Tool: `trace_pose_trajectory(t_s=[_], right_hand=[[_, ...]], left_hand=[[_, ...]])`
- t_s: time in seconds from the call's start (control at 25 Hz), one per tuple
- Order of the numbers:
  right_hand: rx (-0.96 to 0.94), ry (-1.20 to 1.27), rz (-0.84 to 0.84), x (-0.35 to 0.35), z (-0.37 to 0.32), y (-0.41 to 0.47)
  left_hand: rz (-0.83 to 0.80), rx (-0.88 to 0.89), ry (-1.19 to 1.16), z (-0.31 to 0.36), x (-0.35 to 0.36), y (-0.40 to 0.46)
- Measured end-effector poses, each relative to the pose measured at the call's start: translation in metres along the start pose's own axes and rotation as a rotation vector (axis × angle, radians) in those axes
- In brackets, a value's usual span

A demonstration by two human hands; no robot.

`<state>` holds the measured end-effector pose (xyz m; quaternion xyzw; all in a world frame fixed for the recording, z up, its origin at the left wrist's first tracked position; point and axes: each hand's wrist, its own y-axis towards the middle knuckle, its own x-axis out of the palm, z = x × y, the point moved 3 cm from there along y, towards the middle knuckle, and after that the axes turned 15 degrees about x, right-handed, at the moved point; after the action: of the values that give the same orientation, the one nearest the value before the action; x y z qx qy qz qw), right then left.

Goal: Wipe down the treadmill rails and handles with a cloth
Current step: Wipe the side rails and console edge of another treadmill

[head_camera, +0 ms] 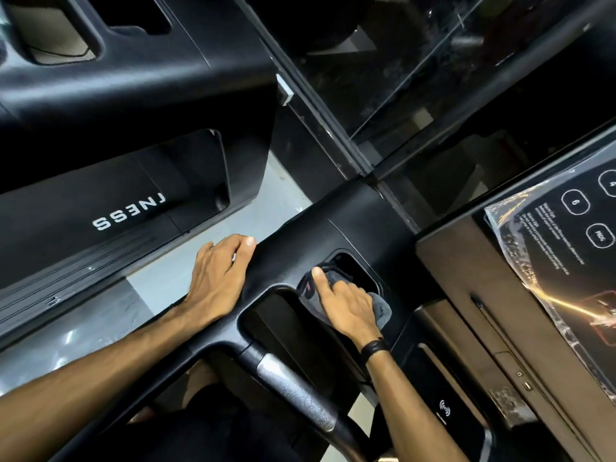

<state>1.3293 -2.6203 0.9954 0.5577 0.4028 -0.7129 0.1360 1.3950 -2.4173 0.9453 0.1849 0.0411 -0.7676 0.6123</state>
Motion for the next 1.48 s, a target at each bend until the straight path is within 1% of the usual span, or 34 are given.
trace_pose_trajectory(t_s=[0.08,0.12,0.16,0.2,0.24,0.28,0.32,0.36,0.4,0.44,0.48,0.52,0.56,0.6,0.64,0.72,0.84,0.96,1.0,1.08,1.16,1.2,1.24,1.28,1.32,1.36,1.4,1.44,1.48], right_hand=[[0.113,0.198,0.125,-0.001,0.004,-0.006],[0.188,0.36,0.188,-0.003,0.007,-0.005],[0.28,0.621,0.2,-0.007,0.009,-0.004],[0.335,0.939,0.173,-0.015,0.008,-0.006],[0.347,1.202,0.154,-0.024,0.005,-0.008],[0.286,1.348,0.226,-0.035,0.004,-0.011],[0.174,1.326,0.379,-0.045,0.001,-0.014],[0.017,1.18,0.579,-0.054,-0.004,-0.019],[-0.152,0.959,0.726,-0.058,-0.013,-0.024],[-0.292,0.707,0.738,-0.055,-0.026,-0.023],[-0.375,0.46,0.597,-0.045,-0.044,-0.019],[-0.389,0.237,0.414,-0.031,-0.059,-0.012],[-0.348,0.041,0.309,-0.015,-0.069,-0.005],[-0.295,-0.089,0.304,-0.002,-0.078,0.002],[-0.244,-0.151,0.329,0.009,-0.083,0.009],[-0.182,-0.163,0.327,0.021,-0.091,0.024],[-0.163,-0.171,0.317,-0.001,-0.087,0.082],[-0.104,-0.295,0.277,-0.034,-0.095,0.127],[-0.138,-0.346,0.271,-0.033,-0.107,0.123],[-0.306,-0.424,0.228,-0.004,-0.137,0.073],[-0.592,-0.356,0.148,0.039,-0.148,-0.014],[-0.734,-0.3,0.11,0.054,-0.141,-0.048],[-0.837,-0.224,0.108,0.057,-0.13,-0.062],[-0.891,-0.175,0.131,0.043,-0.122,-0.053],[-0.886,-0.196,0.221,0.026,-0.113,-0.023],[-0.783,-0.262,0.311,0.006,-0.107,0.014],[-0.627,-0.329,0.377,-0.015,-0.105,0.054],[-0.455,-0.362,0.377,-0.034,-0.106,0.089],[-0.32,-0.364,0.313,-0.042,-0.111,0.112]], left_hand=[[-0.002,0.02,-0.016,-0.001,-0.001,-0.002],[0.008,0.024,-0.029,-0.001,-0.002,-0.002],[0.021,0.016,-0.044,-0.002,-0.004,0.0],[0.036,-0.003,-0.06,-0.003,-0.007,0.002],[0.053,-0.02,-0.067,-0.005,-0.011,0.005],[0.069,-0.026,-0.067,-0.008,-0.016,0.007],[0.086,-0.027,-0.066,-0.01,-0.021,0.009],[0.106,-0.033,-0.068,-0.013,-0.027,0.011],[0.126,-0.044,-0.072,-0.017,-0.032,0.011],[0.145,-0.057,-0.071,-0.021,-0.037,0.011],[0.161,-0.066,-0.064,-0.023,-0.04,0.011],[0.167,-0.07,-0.058,-0.025,-0.042,0.01],[0.162,-0.071,-0.052,-0.027,-0.042,0.009],[0.153,-0.073,-0.05,-0.028,-0.042,0.007],[0.149,-0.078,-0.052,-0.029,-0.042,0.006],[0.169,-0.095,-0.057,-0.034,-0.046,0.002],[0.188,-0.133,-0.035,-0.041,-0.054,-0.001],[0.188,-0.15,-0.001,-0.044,-0.062,-0.005],[0.2,-0.154,0.009,-0.047,-0.063,-0.007],[0.21,-0.171,0.021,-0.051,-0.061,-0.008],[0.218,-0.189,0.029,-0.053,-0.058,-0.004],[0.223,-0.198,0.021,-0.053,-0.058,0.0],[0.222,-0.208,0.008,-0.053,-0.058,0.003],[0.217,-0.211,-0.005,-0.054,-0.058,0.007],[0.21,-0.205,-0.01,-0.054,-0.059,0.01],[0.2,-0.191,-0.006,-0.054,-0.061,0.012],[0.194,-0.175,0.003,-0.054,-0.065,0.011],[0.194,-0.169,0.011,-0.055,-0.069,0.008],[0.198,-0.169,0.019,-0.057,-0.073,0.004]])
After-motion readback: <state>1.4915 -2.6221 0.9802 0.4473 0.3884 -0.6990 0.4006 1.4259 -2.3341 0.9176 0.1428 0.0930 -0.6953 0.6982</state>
